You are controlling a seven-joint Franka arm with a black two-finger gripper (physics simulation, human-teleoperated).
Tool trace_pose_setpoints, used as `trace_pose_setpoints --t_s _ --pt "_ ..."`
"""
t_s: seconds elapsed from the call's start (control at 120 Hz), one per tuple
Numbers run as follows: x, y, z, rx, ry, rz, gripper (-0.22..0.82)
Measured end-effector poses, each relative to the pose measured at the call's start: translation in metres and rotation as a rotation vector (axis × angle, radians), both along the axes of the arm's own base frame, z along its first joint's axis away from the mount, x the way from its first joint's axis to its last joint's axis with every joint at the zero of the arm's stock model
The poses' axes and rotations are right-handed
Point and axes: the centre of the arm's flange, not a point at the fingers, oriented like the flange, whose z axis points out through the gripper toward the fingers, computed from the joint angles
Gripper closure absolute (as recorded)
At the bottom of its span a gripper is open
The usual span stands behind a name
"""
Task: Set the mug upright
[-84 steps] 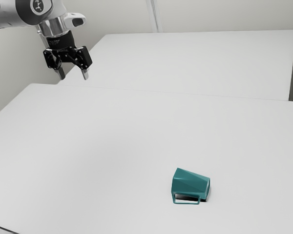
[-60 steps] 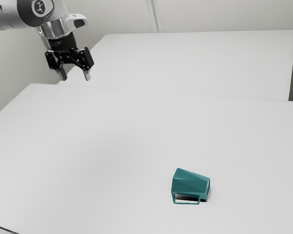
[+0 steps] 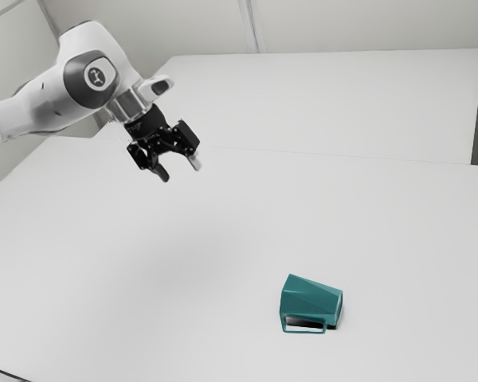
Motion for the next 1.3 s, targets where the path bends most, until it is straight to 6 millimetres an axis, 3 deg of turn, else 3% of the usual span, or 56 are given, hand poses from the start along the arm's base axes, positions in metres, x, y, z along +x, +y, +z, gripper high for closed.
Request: trace_pose_setpoints --t_s 0.267,0.542,0.95,1.2,1.3 --pt "-0.014 -0.003 -0.072 -0.226 -0.025 0.059 0.02" --pt "-0.042 -0.009 -0.140 -0.430 -0.052 0.089 0.02" --pt "-0.060 -0.047 -0.188 -0.524 -0.123 -0.062 0.02" --pt "-0.072 -0.100 -0.197 -0.543 -0.147 -0.227 0.02" --pt "-0.083 -0.111 -0.206 -0.553 -0.140 -0.258 0.02"
